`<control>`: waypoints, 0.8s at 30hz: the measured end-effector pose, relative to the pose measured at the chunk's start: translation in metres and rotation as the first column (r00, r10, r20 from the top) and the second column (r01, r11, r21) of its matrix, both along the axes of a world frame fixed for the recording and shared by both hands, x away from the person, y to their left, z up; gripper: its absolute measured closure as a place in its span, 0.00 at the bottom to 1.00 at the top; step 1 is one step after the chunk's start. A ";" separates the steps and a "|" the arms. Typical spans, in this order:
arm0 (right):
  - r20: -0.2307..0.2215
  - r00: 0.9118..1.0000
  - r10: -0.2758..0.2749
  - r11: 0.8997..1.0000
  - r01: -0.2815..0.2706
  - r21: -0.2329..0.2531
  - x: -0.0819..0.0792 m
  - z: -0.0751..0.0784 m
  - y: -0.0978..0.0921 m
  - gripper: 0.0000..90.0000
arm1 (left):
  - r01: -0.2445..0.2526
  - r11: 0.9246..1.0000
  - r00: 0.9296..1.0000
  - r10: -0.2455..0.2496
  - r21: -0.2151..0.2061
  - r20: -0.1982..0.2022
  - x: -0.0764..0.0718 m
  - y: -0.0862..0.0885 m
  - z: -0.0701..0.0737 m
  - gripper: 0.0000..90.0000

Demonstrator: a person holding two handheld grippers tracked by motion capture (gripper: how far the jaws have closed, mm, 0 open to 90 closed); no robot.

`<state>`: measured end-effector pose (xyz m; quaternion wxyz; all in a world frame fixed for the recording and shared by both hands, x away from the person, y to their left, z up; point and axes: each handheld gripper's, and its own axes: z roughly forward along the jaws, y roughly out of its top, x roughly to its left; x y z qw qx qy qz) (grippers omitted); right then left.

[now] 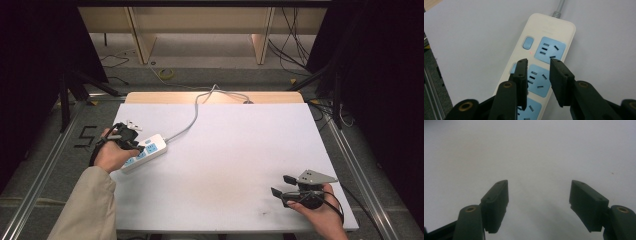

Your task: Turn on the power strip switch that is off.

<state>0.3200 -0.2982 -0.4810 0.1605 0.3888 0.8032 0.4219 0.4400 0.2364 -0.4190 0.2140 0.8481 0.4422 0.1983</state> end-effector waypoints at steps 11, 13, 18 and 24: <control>-0.002 1.000 0.002 1.000 -0.002 -0.002 0.000 0.000 0.000 0.36 | 0.035 0.996 0.999 -0.033 -0.084 0.024 -0.012 -0.018 0.004 0.63; 0.000 1.000 0.003 1.000 -0.003 0.000 0.000 0.000 0.000 0.36 | 0.054 0.993 0.998 -0.052 -0.109 0.026 -0.016 -0.023 0.004 0.60; -0.002 1.000 0.004 1.000 -0.004 -0.002 0.000 0.000 0.000 0.36 | 0.096 0.988 0.995 -0.092 -0.122 0.037 -0.024 -0.037 0.005 0.56; -0.001 1.000 0.005 1.000 -0.005 -0.002 0.000 0.000 0.000 0.36 | 0.125 0.982 0.992 -0.118 -0.143 0.055 -0.032 -0.050 0.006 0.52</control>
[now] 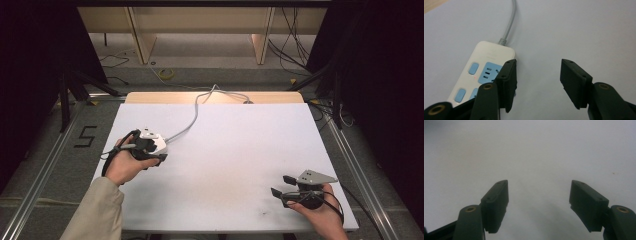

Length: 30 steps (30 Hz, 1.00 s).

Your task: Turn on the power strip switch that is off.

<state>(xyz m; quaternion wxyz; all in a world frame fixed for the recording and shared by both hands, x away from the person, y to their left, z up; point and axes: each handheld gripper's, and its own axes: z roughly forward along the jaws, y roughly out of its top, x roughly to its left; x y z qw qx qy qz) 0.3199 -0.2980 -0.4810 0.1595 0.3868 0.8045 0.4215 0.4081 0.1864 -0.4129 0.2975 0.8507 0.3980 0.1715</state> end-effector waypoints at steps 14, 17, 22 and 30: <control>0.000 1.000 0.004 1.000 -0.004 0.000 0.000 0.000 0.000 0.36 | 0.034 0.999 0.999 -0.033 -0.031 0.024 -0.013 -0.010 -0.006 0.43; 0.001 1.000 0.005 1.000 -0.005 -0.001 0.000 0.000 0.000 0.36 | 0.047 0.998 0.999 -0.046 -0.031 0.028 -0.016 -0.011 -0.009 0.40; -0.001 1.000 0.006 1.000 -0.006 -0.002 0.000 0.000 0.001 0.36 | 0.062 0.998 0.997 -0.061 -0.018 0.046 -0.022 -0.012 -0.017 0.34; -0.001 1.000 0.005 1.000 -0.005 -0.002 0.000 0.000 0.001 0.36 | 0.075 0.997 0.995 -0.073 -0.034 0.065 -0.032 -0.015 -0.028 0.30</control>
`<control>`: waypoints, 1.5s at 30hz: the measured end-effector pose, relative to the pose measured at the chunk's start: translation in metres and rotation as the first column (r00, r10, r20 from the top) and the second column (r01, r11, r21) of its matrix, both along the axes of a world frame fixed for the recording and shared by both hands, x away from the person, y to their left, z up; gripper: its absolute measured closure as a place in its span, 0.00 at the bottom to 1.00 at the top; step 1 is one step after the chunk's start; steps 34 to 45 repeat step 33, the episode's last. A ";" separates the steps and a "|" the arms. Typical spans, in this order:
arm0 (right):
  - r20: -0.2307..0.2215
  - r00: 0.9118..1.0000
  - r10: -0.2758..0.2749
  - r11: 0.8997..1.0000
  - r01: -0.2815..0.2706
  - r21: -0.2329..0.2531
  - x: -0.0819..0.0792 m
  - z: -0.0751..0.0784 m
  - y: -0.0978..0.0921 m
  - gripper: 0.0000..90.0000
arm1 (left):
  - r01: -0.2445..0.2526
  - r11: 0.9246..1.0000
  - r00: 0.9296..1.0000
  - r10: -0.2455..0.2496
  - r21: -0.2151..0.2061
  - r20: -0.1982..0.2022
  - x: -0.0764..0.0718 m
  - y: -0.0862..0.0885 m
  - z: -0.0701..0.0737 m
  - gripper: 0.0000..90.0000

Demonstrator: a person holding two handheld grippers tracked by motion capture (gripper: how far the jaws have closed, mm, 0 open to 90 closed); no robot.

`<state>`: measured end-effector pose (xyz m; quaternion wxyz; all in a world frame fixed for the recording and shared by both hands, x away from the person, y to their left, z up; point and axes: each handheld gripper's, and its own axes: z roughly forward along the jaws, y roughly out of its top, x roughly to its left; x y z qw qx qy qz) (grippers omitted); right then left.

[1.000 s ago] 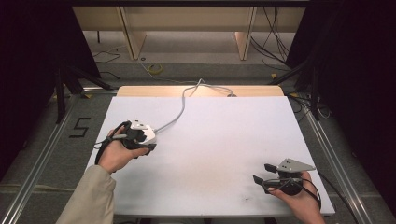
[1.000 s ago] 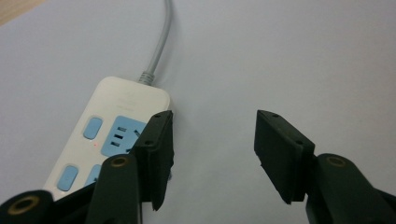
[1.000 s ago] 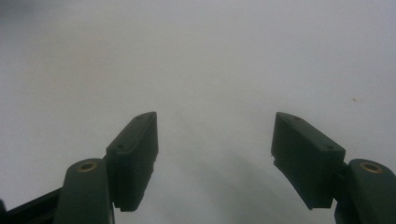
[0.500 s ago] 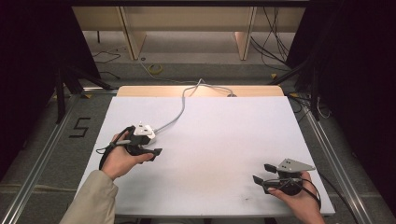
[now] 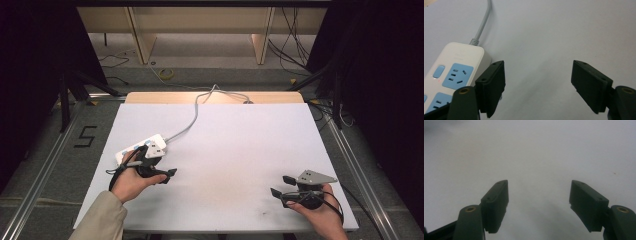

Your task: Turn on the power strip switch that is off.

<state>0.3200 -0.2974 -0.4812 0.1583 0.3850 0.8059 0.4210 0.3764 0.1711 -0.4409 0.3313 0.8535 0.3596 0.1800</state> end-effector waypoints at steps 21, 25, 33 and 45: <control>-0.001 1.000 -0.001 1.000 0.001 0.000 0.000 0.000 0.000 0.36 | 0.003 0.999 1.000 -0.003 -0.034 0.000 -0.026 0.004 -0.028 0.29; -0.001 1.000 -0.004 1.000 0.004 -0.001 0.000 0.000 0.000 0.36 | 0.022 0.999 1.000 -0.022 -0.034 0.000 -0.026 -0.003 -0.027 0.29; -0.003 1.000 -0.002 1.000 0.002 0.000 0.001 0.000 0.000 0.36 | 0.058 0.998 0.998 -0.059 -0.017 -0.031 -0.029 -0.020 -0.028 0.27; -0.003 1.000 -0.002 1.000 0.002 0.000 0.001 0.000 0.000 0.36 | 0.058 0.998 0.998 -0.059 -0.017 -0.031 -0.029 -0.020 -0.028 0.27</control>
